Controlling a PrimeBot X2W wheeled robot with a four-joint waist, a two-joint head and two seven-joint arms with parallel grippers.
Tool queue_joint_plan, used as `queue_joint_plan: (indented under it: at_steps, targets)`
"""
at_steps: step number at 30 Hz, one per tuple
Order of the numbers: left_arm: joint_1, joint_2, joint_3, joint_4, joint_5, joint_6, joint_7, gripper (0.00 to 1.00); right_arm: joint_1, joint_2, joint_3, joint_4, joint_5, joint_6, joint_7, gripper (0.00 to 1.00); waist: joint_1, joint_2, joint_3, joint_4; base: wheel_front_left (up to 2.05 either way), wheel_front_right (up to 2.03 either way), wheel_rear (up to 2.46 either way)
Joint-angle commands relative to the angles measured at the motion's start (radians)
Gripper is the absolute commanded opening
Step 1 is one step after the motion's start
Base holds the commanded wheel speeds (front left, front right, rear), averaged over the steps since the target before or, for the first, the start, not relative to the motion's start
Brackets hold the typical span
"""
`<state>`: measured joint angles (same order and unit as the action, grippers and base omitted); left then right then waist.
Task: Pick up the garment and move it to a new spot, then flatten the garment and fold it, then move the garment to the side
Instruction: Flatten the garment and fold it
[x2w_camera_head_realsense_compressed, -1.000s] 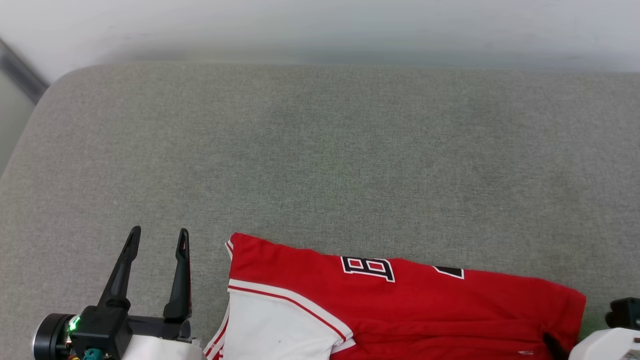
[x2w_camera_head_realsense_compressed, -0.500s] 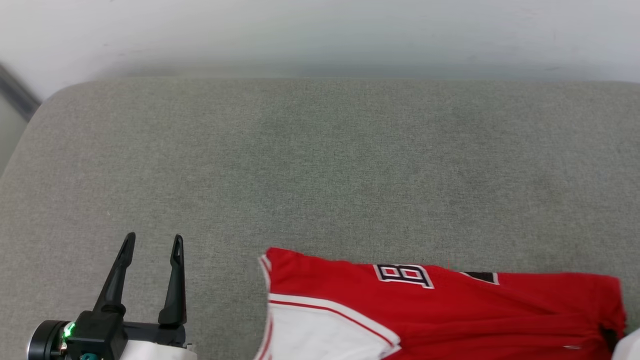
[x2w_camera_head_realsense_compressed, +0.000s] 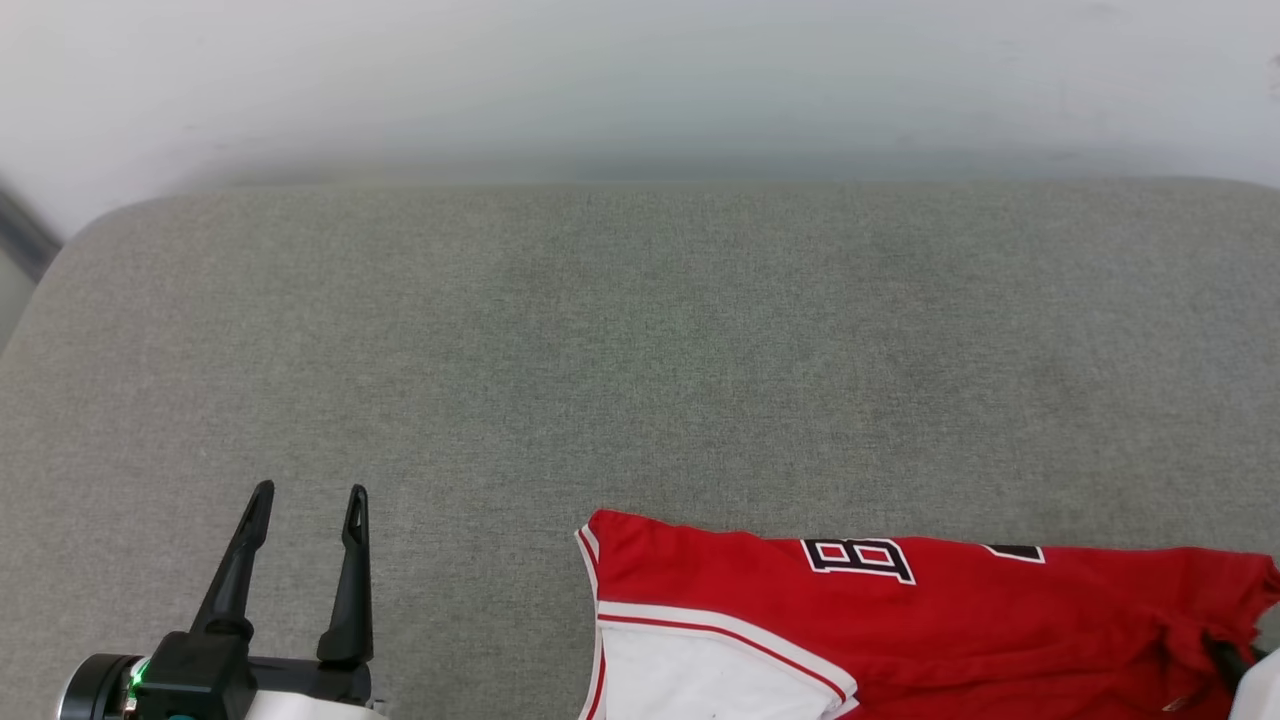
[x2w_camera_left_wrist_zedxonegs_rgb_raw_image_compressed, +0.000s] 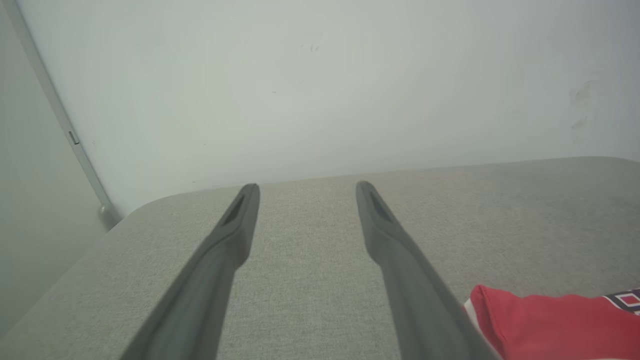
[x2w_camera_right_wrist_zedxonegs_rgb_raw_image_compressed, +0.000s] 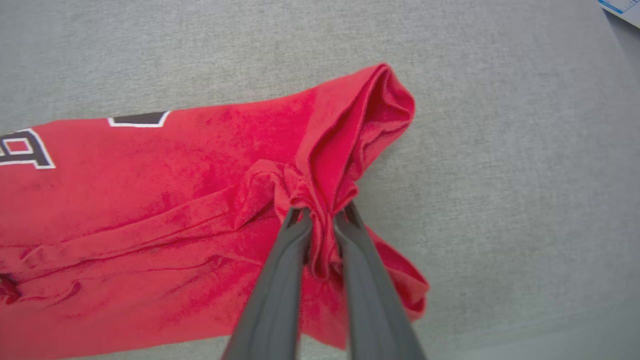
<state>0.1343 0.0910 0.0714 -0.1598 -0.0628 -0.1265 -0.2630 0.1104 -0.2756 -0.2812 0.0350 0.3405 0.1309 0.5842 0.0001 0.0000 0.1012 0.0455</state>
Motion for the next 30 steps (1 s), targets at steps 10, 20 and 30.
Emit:
queue_joint_plan:
  at_steps: [10,20,30]
  targets:
    - [0.027,0.003,-0.009,0.017,-0.001,-0.003,-0.002,1.00,0.089,0.051,0.150,-0.259,0.072,0.000,0.170,0.00,-0.0001,0.0000,-0.043,0.020,0.00,0.00,0.00]
    - [0.046,0.005,-0.013,0.022,-0.006,-0.004,-0.002,1.00,0.082,0.205,0.257,-0.296,0.158,0.000,0.206,0.00,-0.0001,0.0000,-0.073,0.068,0.00,0.00,0.00]
    - [0.061,0.015,-0.003,0.015,-0.006,-0.004,-0.002,1.00,0.021,0.226,0.463,-0.129,0.336,0.000,0.027,0.00,-0.0001,0.0000,-0.090,0.109,0.00,0.00,0.00]
